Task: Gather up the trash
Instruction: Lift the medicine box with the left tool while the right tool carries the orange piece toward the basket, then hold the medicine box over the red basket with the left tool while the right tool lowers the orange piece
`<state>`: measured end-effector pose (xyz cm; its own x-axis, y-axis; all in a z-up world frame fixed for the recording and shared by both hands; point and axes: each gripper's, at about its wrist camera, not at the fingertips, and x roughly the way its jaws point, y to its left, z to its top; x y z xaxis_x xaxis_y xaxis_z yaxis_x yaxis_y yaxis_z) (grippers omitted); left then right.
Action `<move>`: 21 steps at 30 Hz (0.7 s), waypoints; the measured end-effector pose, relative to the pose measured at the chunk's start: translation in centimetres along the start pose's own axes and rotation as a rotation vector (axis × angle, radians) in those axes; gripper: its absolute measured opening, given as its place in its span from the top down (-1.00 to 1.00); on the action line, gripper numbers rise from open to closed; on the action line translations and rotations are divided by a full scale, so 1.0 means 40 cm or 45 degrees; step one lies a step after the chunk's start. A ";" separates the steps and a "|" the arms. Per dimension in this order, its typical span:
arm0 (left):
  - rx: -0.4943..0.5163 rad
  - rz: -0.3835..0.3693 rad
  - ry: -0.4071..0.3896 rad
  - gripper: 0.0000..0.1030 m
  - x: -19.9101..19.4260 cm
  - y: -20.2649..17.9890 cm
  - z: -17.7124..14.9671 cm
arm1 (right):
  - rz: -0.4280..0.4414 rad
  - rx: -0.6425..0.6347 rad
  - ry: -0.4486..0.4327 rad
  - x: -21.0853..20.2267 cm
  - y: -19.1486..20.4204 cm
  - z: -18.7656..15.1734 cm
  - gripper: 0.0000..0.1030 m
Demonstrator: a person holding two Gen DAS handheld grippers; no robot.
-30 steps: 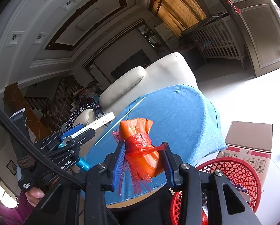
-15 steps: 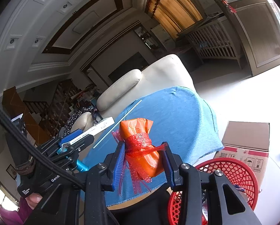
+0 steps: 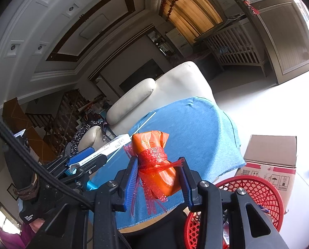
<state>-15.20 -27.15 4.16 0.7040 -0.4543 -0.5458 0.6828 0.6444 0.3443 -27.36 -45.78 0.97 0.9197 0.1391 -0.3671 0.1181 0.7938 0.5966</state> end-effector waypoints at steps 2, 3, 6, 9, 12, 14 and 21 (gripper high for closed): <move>0.006 -0.006 -0.001 0.17 -0.001 -0.005 0.001 | -0.008 0.001 -0.005 -0.005 -0.006 0.001 0.21; 0.009 -0.008 0.000 0.17 -0.001 -0.008 0.001 | -0.010 0.003 -0.008 -0.008 -0.004 -0.001 0.21; 0.016 -0.014 0.000 0.17 -0.003 -0.015 0.003 | -0.022 0.010 -0.012 -0.019 -0.012 -0.003 0.21; 0.023 -0.021 0.001 0.17 -0.004 -0.025 0.007 | -0.038 0.008 -0.020 -0.036 -0.017 0.003 0.21; 0.032 -0.030 0.002 0.17 -0.004 -0.031 0.004 | -0.056 0.009 -0.040 -0.059 -0.025 0.011 0.21; 0.039 -0.033 0.004 0.17 -0.003 -0.035 0.004 | -0.064 0.016 -0.058 -0.072 -0.032 0.018 0.21; 0.050 -0.061 0.016 0.17 -0.002 -0.062 0.008 | -0.072 0.036 -0.093 -0.102 -0.048 0.032 0.21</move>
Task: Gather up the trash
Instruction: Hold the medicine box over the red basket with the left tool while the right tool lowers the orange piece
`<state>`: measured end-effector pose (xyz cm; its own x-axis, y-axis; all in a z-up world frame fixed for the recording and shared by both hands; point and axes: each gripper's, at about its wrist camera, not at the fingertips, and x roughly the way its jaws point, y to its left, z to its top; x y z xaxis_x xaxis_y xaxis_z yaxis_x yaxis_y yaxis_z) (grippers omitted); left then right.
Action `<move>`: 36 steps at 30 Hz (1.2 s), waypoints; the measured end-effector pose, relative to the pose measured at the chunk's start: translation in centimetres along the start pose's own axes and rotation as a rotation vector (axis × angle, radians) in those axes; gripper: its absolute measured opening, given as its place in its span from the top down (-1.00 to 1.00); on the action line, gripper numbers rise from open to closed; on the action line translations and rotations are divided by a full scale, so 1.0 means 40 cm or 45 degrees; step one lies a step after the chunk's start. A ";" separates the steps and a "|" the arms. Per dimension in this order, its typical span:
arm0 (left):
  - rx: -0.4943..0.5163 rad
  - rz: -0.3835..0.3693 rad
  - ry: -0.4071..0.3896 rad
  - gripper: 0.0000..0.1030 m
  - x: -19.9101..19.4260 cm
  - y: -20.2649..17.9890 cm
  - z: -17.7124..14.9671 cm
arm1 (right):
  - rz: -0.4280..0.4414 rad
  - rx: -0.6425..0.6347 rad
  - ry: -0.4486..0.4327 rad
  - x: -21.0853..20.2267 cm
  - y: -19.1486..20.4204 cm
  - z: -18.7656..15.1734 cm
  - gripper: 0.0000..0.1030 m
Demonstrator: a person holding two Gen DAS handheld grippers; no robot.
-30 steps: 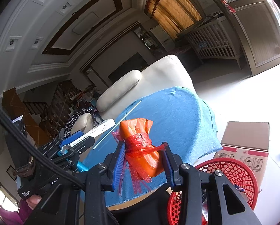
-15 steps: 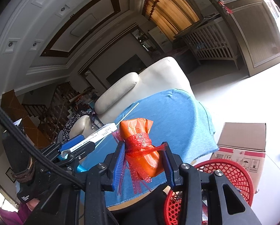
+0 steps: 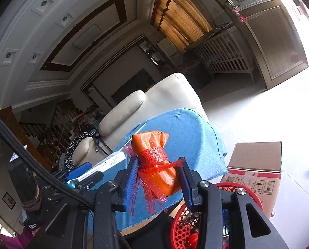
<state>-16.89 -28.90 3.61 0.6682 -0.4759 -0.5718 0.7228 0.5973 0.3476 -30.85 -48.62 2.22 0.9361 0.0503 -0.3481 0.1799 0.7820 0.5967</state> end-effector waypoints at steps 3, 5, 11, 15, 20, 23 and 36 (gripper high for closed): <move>0.010 -0.008 0.002 0.17 0.000 -0.012 -0.001 | 0.000 0.001 -0.004 -0.003 -0.005 0.001 0.21; 0.015 -0.014 0.004 0.17 -0.001 -0.019 -0.002 | 0.002 0.006 -0.004 -0.004 -0.006 0.003 0.21; 0.020 -0.040 0.018 0.17 0.003 -0.032 -0.004 | -0.002 0.004 -0.001 -0.005 -0.008 0.001 0.21; 0.022 -0.051 0.024 0.17 0.005 -0.037 -0.004 | -0.003 0.009 -0.001 -0.005 -0.012 -0.003 0.21; 0.025 -0.062 0.032 0.17 0.007 -0.043 -0.006 | -0.003 0.014 0.000 -0.005 -0.019 -0.001 0.21; 0.023 -0.070 0.036 0.17 0.006 -0.046 -0.007 | -0.005 0.015 -0.001 -0.005 -0.019 -0.002 0.21; 0.030 -0.103 0.057 0.17 0.018 -0.054 -0.009 | -0.007 0.016 0.013 -0.002 -0.026 -0.005 0.21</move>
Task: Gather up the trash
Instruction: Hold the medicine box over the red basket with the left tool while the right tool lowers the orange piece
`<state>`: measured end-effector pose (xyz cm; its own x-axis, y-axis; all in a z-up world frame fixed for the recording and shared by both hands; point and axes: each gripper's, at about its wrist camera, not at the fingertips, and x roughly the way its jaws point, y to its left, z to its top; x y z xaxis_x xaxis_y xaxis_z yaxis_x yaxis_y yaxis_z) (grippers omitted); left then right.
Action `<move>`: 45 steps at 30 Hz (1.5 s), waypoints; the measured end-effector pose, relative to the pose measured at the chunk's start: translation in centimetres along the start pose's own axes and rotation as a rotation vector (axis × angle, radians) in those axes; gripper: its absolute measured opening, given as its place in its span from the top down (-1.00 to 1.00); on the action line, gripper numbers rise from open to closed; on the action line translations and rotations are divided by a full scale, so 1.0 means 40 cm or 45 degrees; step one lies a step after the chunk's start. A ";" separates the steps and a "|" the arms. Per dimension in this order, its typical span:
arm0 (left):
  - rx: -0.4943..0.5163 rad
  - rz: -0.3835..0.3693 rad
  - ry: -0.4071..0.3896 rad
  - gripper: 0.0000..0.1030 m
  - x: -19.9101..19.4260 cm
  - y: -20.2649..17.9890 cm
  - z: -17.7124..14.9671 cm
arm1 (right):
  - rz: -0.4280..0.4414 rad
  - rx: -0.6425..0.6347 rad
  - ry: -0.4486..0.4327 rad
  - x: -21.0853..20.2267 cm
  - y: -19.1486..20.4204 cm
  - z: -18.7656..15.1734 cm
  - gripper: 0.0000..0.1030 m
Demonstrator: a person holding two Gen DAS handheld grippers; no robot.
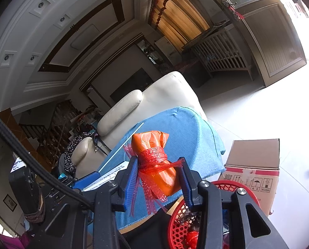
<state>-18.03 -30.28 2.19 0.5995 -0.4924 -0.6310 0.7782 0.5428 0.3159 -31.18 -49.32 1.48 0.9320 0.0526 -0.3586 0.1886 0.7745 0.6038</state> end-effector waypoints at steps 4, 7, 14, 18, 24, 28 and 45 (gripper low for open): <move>0.000 -0.010 0.007 0.17 0.003 -0.007 0.000 | -0.011 -0.014 0.016 0.003 0.000 -0.001 0.21; 0.001 -0.014 0.011 0.17 0.006 -0.006 -0.001 | -0.016 -0.017 0.025 0.003 -0.002 0.000 0.21; -0.001 -0.023 0.018 0.17 0.006 -0.006 -0.002 | -0.024 -0.020 0.033 0.003 0.000 0.002 0.21; 0.000 -0.027 0.020 0.17 0.007 -0.007 -0.002 | -0.031 -0.033 0.043 0.001 0.006 0.006 0.21; -0.003 -0.033 0.029 0.17 0.012 -0.007 -0.003 | -0.031 -0.038 0.049 0.001 0.008 0.006 0.21; -0.003 -0.037 0.031 0.17 0.012 -0.007 -0.001 | -0.034 -0.045 0.056 0.002 0.010 0.007 0.21; 0.004 -0.065 0.047 0.17 0.022 -0.010 -0.007 | -0.033 -0.039 0.069 0.004 0.000 0.017 0.21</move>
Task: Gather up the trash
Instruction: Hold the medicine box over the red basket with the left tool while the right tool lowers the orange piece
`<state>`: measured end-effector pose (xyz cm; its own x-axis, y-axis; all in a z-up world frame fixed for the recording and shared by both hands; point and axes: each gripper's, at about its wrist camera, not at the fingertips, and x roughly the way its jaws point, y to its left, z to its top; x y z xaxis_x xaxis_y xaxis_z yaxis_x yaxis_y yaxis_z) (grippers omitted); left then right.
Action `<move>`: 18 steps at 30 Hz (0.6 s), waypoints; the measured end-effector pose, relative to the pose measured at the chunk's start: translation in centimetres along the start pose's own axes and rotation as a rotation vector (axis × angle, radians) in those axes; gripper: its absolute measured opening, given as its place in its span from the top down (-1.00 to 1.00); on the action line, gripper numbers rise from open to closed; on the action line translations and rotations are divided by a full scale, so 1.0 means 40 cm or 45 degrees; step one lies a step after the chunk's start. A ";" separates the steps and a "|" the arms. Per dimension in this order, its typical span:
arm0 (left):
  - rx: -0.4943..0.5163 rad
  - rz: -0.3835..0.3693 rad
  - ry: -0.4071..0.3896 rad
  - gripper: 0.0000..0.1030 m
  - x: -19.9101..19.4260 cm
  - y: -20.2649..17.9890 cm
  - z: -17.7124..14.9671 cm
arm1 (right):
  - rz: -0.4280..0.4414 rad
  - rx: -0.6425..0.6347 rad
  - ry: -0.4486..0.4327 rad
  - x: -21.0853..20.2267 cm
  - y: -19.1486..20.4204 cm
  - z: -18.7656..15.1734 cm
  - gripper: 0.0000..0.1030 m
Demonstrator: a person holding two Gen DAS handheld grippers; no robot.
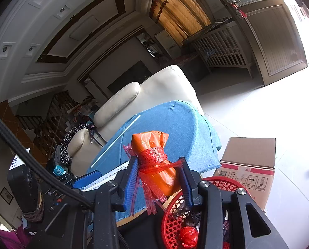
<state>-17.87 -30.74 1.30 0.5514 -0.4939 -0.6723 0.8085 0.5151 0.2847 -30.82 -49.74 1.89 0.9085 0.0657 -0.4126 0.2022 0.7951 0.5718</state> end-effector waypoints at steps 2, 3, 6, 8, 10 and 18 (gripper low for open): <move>0.002 -0.002 0.001 0.17 0.001 -0.002 -0.002 | 0.003 0.001 0.001 0.000 0.000 0.000 0.21; 0.002 -0.005 0.003 0.17 0.002 -0.003 -0.003 | 0.000 -0.001 0.000 0.000 0.000 0.000 0.21; 0.000 -0.017 0.010 0.17 0.006 -0.005 -0.003 | 0.004 0.001 0.003 -0.001 -0.001 0.000 0.21; 0.002 -0.018 0.013 0.17 0.006 -0.009 -0.007 | -0.002 -0.004 0.003 -0.002 0.000 -0.001 0.21; 0.002 -0.023 0.017 0.17 0.008 -0.006 -0.007 | -0.006 -0.007 0.008 -0.001 -0.001 -0.001 0.21; 0.004 -0.046 0.045 0.17 0.023 -0.014 -0.014 | -0.047 -0.016 0.043 0.008 -0.005 -0.002 0.21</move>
<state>-17.94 -31.09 0.13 0.5143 -0.4867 -0.7061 0.8284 0.4951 0.2621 -30.60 -49.83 1.60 0.8878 0.0564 -0.4567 0.2304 0.8047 0.5471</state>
